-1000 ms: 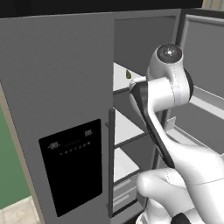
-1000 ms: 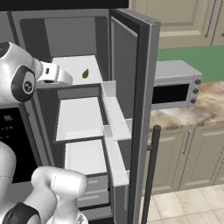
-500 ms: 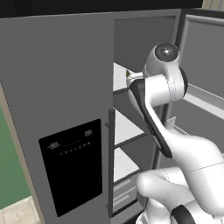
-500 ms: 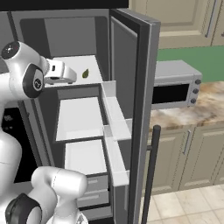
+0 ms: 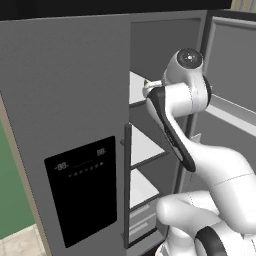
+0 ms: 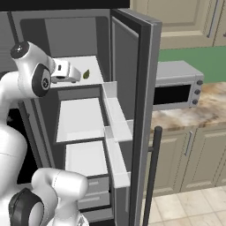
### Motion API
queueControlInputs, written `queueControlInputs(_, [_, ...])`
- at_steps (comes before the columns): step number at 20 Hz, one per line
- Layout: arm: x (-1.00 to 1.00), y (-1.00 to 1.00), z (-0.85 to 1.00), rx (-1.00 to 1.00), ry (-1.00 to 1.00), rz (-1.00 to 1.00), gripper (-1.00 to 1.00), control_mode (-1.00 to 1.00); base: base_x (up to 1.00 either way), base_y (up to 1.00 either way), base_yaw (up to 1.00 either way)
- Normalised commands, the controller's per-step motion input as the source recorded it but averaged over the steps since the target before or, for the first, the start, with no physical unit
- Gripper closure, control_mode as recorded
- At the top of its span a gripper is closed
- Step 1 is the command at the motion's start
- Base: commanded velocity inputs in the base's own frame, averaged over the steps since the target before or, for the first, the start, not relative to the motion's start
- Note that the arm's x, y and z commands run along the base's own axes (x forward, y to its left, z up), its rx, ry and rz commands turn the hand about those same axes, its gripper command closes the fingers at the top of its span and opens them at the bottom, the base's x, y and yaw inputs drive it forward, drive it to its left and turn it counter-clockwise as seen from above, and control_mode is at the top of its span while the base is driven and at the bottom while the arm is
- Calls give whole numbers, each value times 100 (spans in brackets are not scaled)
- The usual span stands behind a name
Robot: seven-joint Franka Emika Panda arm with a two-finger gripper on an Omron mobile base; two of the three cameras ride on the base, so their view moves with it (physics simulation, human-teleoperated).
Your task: There is a bowl on the dining counter. Grab a lemon wedge from the fridge and place it in the bowl. Then get the liquor bottle and glass cup from the cabinet and place them next to the bowl.
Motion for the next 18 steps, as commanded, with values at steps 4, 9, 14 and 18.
queueControlInputs(4, [37, 0, -7, 3, -4, 4, -100, -100, 0, 0, 0])
queueControlInputs(9, [33, 0, -26, 0, -12, 2, -100, -100, 0, 0, 0])
queueControlInputs(14, [8, 0, -11, 0, -2, 3, -100, -100, 0, 0, 0])
queueControlInputs(18, [0, 0, 0, 0, 0, 0, -100, -100, 0, 0, 0])
